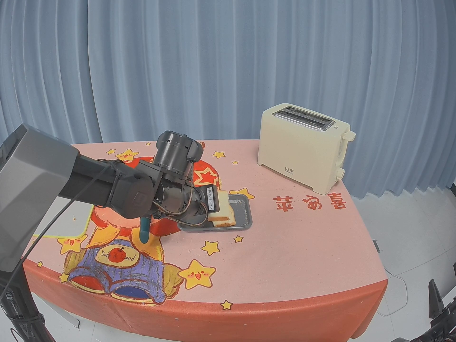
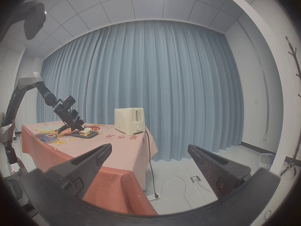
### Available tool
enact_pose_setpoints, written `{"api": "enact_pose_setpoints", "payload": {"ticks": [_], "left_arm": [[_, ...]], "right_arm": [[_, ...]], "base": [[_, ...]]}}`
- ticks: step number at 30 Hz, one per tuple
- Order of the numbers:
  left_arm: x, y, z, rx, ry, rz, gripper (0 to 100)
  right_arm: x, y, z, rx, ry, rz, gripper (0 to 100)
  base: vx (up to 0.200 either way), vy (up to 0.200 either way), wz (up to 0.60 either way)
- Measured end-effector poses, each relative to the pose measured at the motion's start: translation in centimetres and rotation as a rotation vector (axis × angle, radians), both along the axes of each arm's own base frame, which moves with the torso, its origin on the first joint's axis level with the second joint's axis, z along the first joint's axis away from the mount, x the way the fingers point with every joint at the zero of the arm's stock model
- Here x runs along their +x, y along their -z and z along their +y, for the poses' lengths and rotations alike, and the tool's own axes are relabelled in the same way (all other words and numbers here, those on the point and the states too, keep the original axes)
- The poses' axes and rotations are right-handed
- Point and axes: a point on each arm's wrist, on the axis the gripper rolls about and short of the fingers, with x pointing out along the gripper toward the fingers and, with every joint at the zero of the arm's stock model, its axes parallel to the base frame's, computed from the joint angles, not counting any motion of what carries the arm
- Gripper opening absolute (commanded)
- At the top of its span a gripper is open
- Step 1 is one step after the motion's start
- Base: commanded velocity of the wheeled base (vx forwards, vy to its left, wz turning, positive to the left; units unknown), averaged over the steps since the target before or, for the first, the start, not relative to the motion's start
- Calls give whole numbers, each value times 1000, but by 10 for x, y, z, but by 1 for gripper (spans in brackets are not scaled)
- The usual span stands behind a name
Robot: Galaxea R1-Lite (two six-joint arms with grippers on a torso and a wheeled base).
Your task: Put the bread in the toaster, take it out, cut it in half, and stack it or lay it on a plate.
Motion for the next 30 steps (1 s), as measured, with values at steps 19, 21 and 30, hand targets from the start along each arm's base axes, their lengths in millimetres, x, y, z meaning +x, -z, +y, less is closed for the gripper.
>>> {"api": "enact_pose_setpoints", "payload": {"ticks": [19,21,30], "left_arm": [[-2,0,0,3,2,5,0],[-2,0,0,4,2,6,0],[-3,0,1,14,-2,16,100]], "right_arm": [[0,0,0,0,0,0,100],[0,0,0,0,0,0,100],[0,0,0,0,0,0,100]], "base": [[0,0,0],[0,0,0],[0,0,0]]}}
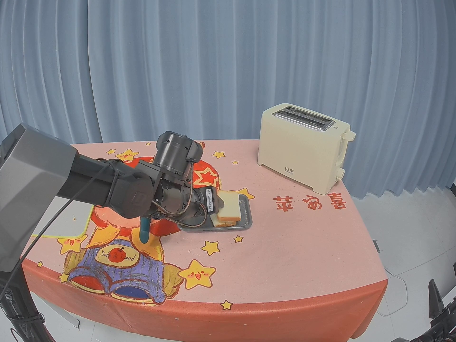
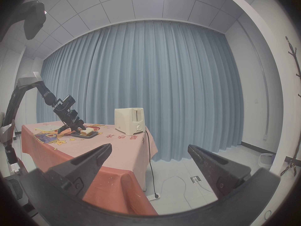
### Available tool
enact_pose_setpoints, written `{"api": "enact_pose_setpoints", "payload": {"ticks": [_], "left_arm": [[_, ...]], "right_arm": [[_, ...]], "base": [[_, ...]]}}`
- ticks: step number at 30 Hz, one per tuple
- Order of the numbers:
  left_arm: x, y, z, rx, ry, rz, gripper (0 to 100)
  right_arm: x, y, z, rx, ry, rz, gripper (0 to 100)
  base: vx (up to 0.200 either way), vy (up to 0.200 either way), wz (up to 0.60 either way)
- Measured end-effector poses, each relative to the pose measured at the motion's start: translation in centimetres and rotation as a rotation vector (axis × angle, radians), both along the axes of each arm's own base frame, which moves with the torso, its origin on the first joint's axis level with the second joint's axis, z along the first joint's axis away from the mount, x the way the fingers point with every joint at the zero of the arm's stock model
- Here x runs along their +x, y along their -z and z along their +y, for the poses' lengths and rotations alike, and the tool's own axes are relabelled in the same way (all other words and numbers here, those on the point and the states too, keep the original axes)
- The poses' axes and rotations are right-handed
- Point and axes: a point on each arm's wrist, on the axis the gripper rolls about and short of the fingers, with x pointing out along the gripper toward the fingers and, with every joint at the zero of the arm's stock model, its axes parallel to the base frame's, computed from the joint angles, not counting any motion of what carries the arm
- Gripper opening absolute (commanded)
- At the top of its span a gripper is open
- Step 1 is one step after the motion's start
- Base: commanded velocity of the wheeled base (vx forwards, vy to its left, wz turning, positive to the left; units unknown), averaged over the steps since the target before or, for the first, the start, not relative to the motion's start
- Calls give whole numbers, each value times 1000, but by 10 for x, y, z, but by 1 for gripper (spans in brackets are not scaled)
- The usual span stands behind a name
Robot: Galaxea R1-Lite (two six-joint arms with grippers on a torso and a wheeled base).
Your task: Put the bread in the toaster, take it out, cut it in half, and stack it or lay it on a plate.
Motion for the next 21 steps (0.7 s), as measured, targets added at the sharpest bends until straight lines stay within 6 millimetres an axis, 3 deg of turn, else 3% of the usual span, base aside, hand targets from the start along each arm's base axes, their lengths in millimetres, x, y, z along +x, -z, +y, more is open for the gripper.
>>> {"api": "enact_pose_setpoints", "payload": {"ticks": [21], "left_arm": [[-8,-16,4,-7,-18,-35,100]], "right_arm": [[0,0,0,0,0,0,100]], "base": [[0,0,0]]}}
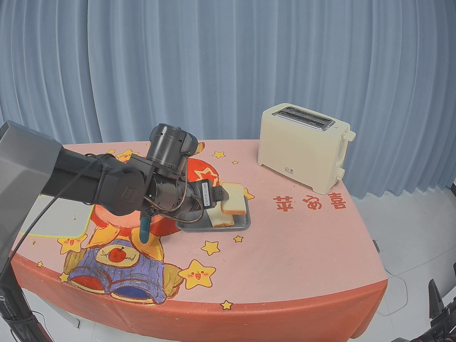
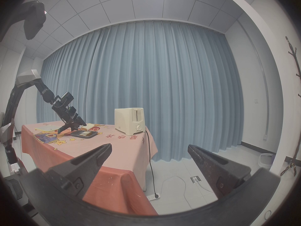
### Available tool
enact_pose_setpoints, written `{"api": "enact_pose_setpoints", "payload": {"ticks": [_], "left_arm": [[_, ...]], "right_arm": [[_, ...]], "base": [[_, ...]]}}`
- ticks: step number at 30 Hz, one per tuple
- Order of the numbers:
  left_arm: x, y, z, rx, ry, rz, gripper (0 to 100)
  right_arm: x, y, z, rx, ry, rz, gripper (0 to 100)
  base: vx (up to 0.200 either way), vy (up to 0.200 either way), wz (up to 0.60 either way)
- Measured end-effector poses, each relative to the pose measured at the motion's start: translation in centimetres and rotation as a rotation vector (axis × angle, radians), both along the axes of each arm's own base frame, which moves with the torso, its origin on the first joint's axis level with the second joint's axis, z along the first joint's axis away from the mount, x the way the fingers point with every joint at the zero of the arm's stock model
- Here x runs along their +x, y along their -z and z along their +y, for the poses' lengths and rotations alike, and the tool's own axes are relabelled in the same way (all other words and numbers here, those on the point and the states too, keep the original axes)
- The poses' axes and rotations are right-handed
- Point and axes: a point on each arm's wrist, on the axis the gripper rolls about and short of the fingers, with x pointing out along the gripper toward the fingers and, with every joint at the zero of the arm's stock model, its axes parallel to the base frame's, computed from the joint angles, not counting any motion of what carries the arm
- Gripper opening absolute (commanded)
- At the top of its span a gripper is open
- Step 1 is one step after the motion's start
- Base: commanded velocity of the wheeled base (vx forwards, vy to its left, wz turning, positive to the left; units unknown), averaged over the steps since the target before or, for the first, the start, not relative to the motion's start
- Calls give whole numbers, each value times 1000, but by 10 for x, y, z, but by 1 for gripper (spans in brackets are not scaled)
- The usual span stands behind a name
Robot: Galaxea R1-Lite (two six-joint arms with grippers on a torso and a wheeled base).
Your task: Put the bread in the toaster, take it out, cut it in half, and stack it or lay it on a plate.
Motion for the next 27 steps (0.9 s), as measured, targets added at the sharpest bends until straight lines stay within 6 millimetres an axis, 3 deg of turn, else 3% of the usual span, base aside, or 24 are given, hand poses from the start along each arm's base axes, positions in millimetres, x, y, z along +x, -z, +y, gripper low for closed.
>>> {"api": "enact_pose_setpoints", "payload": {"ticks": [14,27], "left_arm": [[-19,-6,13,2,-5,9,100],[-18,-9,13,-5,-18,-4,100]], "right_arm": [[0,0,0,0,0,0,100],[0,0,0,0,0,0,100]], "base": [[0,0,0],[0,0,0]]}}
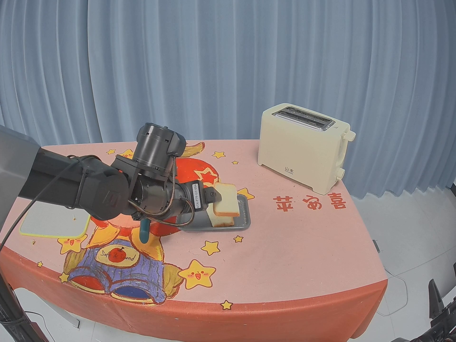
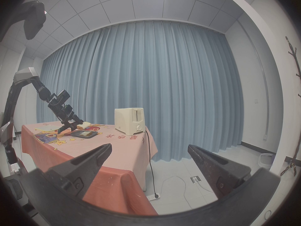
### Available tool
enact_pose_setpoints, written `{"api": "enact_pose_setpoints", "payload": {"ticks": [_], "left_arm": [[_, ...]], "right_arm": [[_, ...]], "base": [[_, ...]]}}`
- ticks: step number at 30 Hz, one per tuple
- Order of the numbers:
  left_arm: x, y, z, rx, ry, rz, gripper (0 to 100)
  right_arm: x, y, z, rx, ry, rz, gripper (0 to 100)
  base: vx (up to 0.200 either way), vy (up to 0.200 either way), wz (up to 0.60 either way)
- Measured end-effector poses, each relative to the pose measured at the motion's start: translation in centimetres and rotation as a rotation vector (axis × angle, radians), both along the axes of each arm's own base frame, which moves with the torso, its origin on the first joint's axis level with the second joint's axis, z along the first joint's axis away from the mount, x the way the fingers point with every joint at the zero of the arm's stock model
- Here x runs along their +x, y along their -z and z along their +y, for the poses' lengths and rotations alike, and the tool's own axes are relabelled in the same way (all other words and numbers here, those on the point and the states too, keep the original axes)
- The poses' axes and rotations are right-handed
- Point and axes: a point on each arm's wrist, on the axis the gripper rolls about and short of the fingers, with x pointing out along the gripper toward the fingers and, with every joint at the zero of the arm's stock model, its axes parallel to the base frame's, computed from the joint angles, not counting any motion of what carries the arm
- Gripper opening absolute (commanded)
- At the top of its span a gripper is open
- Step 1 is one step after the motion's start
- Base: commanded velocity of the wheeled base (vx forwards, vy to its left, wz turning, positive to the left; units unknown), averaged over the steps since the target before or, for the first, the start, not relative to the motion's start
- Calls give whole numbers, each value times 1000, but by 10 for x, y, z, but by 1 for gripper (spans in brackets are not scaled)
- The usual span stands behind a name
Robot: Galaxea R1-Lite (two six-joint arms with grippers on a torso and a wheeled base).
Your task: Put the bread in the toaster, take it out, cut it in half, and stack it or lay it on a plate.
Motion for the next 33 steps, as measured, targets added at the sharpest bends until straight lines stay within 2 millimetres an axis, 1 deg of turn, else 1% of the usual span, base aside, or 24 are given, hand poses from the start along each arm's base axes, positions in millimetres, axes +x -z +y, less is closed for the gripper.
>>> {"api": "enact_pose_setpoints", "payload": {"ticks": [3,9,13,20,27,33], "left_arm": [[0,-2,-1,-22,-3,-6,100],[3,-4,-4,-120,-17,-47,100],[0,2,-1,-172,-3,-24,100],[-9,12,3,-180,11,21,100],[-17,8,9,-205,35,17,100],[-20,3,10,-202,34,-2,100]], "right_arm": [[0,0,0,0,0,0,100],[0,0,0,0,1,0,100],[0,0,0,0,1,0,100],[0,0,0,0,0,1,100],[0,0,0,0,0,0,100],[0,0,0,0,0,0,100]], "base": [[0,0,0],[0,0,0],[0,0,0],[0,0,0],[0,0,0],[0,0,0]]}}
